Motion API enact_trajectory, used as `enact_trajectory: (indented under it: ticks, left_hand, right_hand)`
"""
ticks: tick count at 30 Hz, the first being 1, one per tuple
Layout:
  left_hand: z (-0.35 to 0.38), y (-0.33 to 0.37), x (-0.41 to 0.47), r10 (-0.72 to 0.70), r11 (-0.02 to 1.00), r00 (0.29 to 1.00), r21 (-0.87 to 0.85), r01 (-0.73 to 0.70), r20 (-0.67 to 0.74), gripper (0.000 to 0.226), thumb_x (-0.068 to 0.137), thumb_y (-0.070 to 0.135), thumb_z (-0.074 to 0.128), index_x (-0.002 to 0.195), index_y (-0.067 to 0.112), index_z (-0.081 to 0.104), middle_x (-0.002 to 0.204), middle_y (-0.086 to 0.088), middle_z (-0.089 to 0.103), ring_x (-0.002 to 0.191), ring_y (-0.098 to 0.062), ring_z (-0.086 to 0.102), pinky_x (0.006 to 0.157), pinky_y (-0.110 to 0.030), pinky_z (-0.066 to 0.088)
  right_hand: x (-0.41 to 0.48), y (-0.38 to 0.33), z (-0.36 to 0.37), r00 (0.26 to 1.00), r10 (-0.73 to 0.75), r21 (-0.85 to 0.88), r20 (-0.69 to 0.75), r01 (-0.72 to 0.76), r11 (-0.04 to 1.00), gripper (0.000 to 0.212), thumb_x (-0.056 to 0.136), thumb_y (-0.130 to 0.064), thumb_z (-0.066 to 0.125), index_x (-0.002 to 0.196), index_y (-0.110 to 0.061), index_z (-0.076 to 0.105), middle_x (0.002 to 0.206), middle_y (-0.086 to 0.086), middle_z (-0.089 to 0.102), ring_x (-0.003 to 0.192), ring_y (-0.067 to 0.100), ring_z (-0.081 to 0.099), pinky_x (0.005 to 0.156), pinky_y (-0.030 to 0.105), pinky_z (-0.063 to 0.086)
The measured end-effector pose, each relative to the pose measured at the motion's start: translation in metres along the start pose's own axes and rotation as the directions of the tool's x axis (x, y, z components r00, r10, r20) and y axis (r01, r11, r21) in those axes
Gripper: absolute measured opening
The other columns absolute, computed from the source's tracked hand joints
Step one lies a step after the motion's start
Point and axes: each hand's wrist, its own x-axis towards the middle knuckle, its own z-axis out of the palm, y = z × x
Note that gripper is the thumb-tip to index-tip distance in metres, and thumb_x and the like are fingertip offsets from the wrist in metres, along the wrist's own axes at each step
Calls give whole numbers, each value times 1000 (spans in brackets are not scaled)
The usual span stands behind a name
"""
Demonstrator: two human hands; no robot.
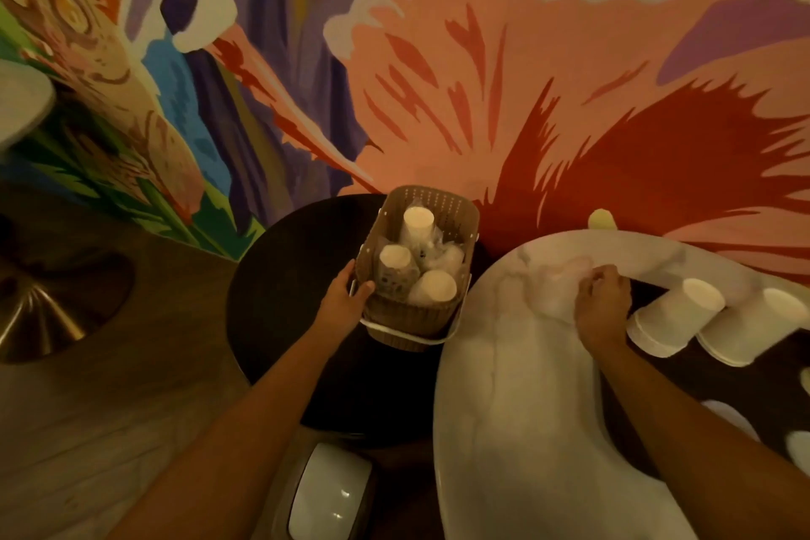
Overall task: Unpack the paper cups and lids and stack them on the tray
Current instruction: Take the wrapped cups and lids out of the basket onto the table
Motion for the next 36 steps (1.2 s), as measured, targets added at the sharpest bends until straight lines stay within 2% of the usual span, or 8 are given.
enact_trajectory:
  ticks: [10,14,17,20,23,26,29,36]
  left_hand:
    - [4,2,0,27,1000,999,-3,-27,-23,59,95,27,47,147,24,18,152,-5,27,134,-27,36,111,-49,31]
    - [3,0,0,26,999,999,-24,-27,-23,59,94,28,48,146,26,20,152,-5,27,134,-27,36,110,-48,31]
    - [1,-2,1,25,999,1000,-46,-25,-8,59,94,28,48,146,27,20,152,-5,27,135,-28,35,111,-50,30]
    - [0,-4,2,25,998,1000,-61,-25,-5,58,94,28,48,146,27,21,153,-4,25,137,-27,31,112,-49,28]
    - [-1,-7,4,29,998,1000,-55,-30,-11,58,94,29,48,146,27,21,152,-4,26,136,-26,32,112,-46,30]
    - [-2,-7,5,31,998,1000,-64,-30,5,59,94,28,48,146,26,20,152,-5,26,136,-26,32,112,-46,30]
    - [-1,-7,5,33,997,999,-75,-33,0,59,94,26,49,146,25,21,152,-5,25,138,-26,29,113,-46,28]
    - [6,-6,2,56,994,998,-88,-59,-40,54,95,27,46,145,23,25,150,-5,30,137,-24,31,109,-39,29]
  right_hand:
    - [-34,21,9,955,-143,-28,258,156,987,25,89,-14,57,107,1,50,119,20,46,99,32,51,84,33,40]
    - [-31,-5,-7,980,-143,55,135,137,989,32,84,-17,62,110,-5,49,119,14,46,102,27,50,78,30,40]
    - [-28,-39,-11,965,-258,124,38,251,960,32,84,-22,62,109,-7,50,117,10,49,100,19,48,76,26,38]
    - [-27,-77,6,907,-397,198,137,368,909,27,84,-23,62,106,-10,53,111,5,49,96,13,48,77,24,37]
    - [-30,-110,33,765,-510,241,393,449,860,35,81,-27,67,109,-9,54,111,6,51,102,19,51,80,28,41]
    - [-34,-131,61,588,-413,11,695,566,824,68,74,-43,71,127,-14,43,130,11,46,119,29,45,94,42,43]
    - [-37,-142,79,498,-253,-140,830,624,768,92,71,-48,72,142,-14,25,142,13,39,127,31,41,99,39,41]
    - [-44,-141,91,518,-118,-264,847,604,752,63,79,-53,59,125,-11,48,123,12,57,110,29,55,95,40,46]
